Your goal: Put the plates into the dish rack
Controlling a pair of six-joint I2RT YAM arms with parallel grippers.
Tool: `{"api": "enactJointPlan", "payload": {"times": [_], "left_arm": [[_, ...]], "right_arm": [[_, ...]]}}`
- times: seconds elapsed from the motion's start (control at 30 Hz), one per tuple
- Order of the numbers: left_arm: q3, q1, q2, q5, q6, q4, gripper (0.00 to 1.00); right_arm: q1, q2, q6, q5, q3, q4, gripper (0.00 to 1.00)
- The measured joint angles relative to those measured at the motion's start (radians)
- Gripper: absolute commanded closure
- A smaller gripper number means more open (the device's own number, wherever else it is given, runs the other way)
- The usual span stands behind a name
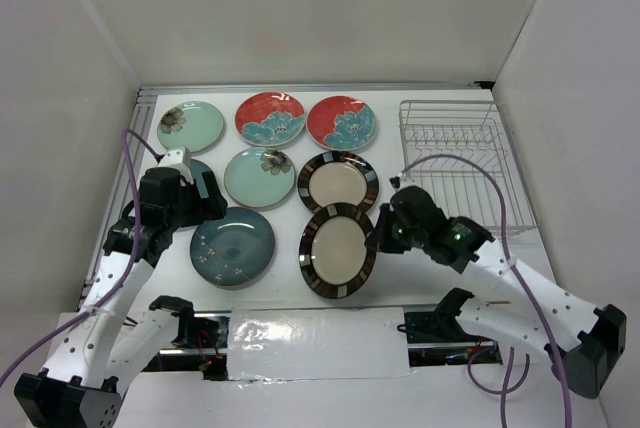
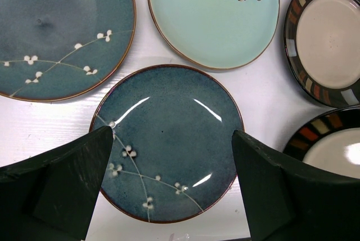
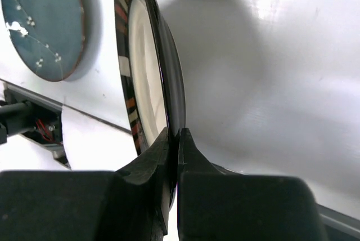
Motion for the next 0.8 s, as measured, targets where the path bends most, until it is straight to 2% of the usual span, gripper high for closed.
{"api": "enactJointPlan", "payload": {"times": [0.13, 0.4, 0.57, 0.8], "left_arm": [[0.000, 0.000, -0.001, 0.000, 0.000, 0.000, 0.00], [0.000, 0.000, -0.011, 0.000, 0.000, -0.001, 0.00], [0.000, 0.000, -0.024, -0.001, -0.001, -0.001, 0.00], [0.000, 0.000, -0.043, -0.021, -0.008, -0.005, 0.00]], "right_arm": [[0.025, 0.117, -0.104, 0.062, 0.267, -0.123, 1.00], [0.026, 0.285, -0.294, 0.249, 0.665, -0.158, 1.00], [-0.022, 0.327, -0.436, 0.403, 0.739, -0.138, 1.00], [-0.183, 0.330, -0.661, 0.566, 0.739, -0.053, 1.00]]}}
